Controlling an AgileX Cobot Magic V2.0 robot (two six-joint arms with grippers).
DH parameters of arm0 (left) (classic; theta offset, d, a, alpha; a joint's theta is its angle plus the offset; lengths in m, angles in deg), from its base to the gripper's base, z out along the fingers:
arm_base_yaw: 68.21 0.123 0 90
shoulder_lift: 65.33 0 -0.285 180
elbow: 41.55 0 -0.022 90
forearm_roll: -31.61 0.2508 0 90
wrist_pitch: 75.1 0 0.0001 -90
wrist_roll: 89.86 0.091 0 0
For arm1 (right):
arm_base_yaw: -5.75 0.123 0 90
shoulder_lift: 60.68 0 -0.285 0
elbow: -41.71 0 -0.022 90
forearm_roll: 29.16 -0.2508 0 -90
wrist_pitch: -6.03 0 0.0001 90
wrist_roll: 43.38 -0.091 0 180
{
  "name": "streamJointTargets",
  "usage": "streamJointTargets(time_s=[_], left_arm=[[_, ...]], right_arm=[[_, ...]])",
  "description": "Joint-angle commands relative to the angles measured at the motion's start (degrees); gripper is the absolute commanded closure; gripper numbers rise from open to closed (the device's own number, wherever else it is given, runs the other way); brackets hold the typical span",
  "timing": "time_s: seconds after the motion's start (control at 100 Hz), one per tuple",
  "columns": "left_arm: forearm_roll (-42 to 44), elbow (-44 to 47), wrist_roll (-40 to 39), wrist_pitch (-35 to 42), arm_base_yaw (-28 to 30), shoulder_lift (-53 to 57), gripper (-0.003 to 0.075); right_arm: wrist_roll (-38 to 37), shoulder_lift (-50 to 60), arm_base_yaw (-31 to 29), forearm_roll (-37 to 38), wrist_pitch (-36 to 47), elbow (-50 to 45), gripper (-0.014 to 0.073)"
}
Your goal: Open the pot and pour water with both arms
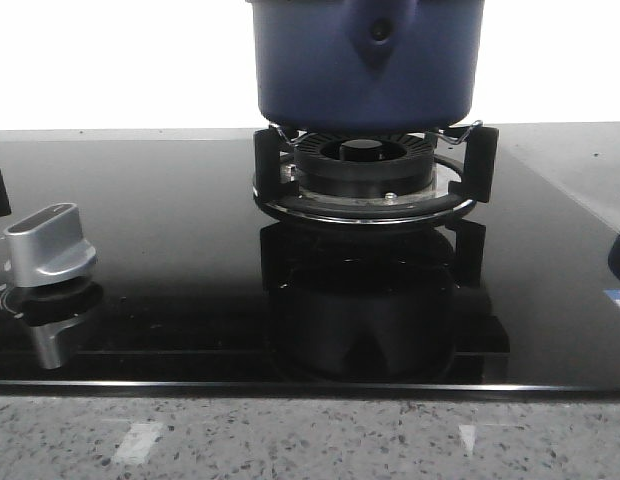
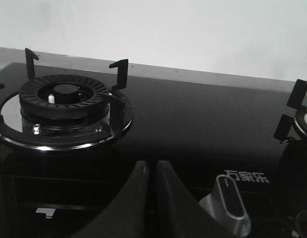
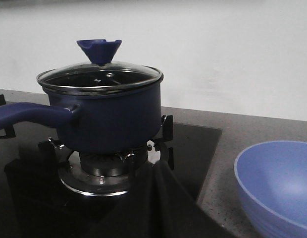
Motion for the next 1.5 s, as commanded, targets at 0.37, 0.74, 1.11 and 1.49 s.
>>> streamJointTargets(time_s=[0.37, 0.74, 1.11, 1.49], left_arm=[[1.4, 6.6, -2.0, 1.5, 0.2, 8.5, 0.0741], [1.4, 6.6, -2.0, 1.3, 0.2, 8.5, 0.0741], [1.4, 6.6, -2.0, 1.3, 0.2, 8.5, 0.0741], [1.4, 6.6, -2.0, 1.3, 0.2, 8.5, 0.0741]], right_arm=[[0.6, -0.5, 0.1, -1.2, 2.7, 1.5, 0.0650], [0.6, -0.5, 0.1, -1.2, 2.7, 1.5, 0.0650], [0.6, -0.5, 0.1, -1.2, 2.7, 1.5, 0.0650], [-41.5, -0.7, -0.8, 40.6, 19.8, -2.8, 0.0650]])
